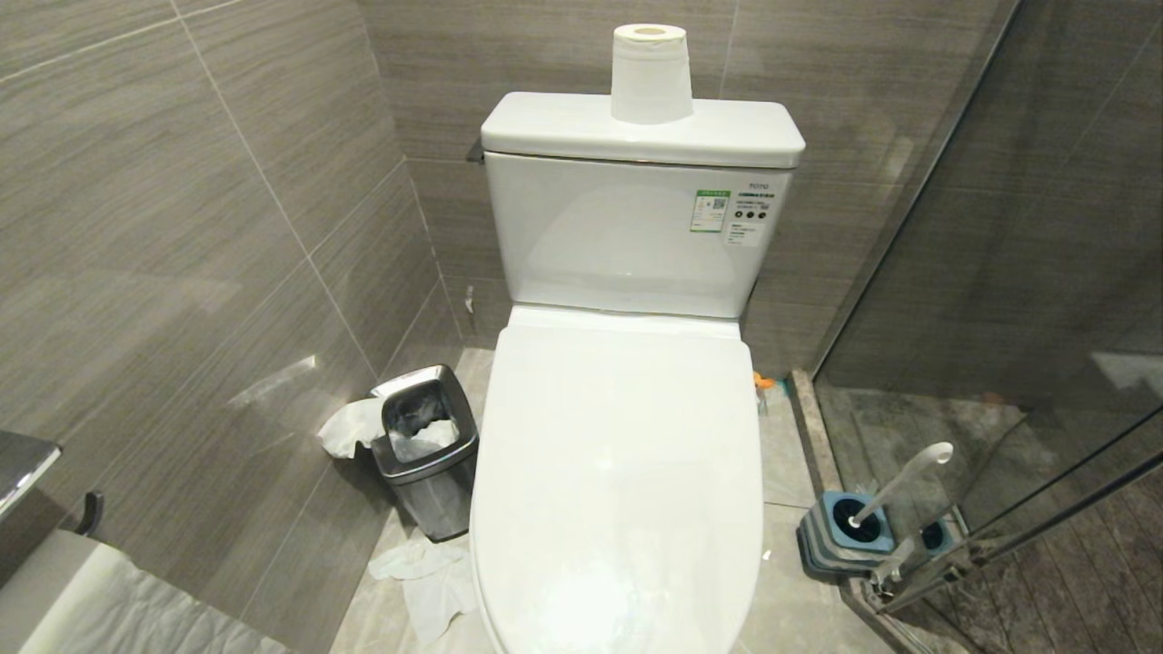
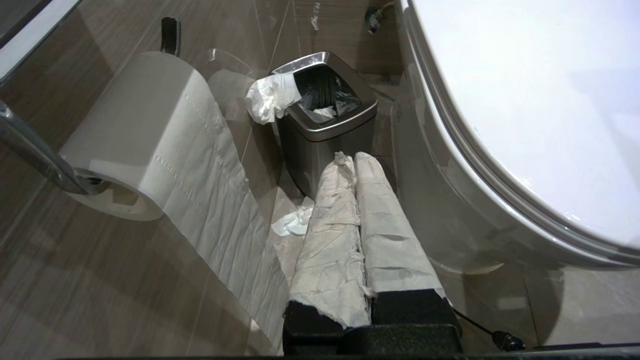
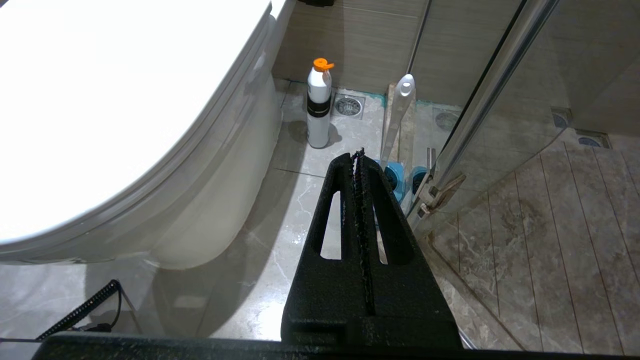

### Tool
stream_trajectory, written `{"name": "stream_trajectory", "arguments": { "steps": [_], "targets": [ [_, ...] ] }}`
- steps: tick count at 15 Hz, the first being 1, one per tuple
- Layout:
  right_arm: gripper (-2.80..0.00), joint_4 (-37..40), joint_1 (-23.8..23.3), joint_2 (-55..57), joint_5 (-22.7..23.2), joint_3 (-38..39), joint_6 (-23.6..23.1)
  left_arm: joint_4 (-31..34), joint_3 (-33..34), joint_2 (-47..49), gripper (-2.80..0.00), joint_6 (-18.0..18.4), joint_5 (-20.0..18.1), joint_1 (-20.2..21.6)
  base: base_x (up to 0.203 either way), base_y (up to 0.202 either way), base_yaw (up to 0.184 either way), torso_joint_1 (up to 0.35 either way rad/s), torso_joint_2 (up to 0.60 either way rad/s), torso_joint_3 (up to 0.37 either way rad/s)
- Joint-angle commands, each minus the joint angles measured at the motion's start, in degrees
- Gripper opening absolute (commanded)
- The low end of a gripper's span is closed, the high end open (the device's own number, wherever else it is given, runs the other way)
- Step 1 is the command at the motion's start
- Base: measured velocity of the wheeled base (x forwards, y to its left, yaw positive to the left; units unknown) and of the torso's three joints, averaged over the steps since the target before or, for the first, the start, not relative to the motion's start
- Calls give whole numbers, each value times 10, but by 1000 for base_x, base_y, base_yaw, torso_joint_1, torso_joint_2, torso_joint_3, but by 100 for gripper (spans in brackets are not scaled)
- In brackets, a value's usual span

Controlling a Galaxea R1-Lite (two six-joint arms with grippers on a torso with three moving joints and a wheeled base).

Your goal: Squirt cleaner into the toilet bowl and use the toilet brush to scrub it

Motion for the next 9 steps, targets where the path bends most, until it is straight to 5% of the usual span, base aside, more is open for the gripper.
{"name": "stream_trajectory", "arguments": {
  "steps": [1,9],
  "targets": [
    [-280,1,0,0,1,0,0,0,1,1,-280,-6,5,0,0,0,0,0,0,0],
    [-280,0,0,0,1,0,0,0,1,1,-280,-7,5,0,0,0,0,0,0,0]
  ]
}}
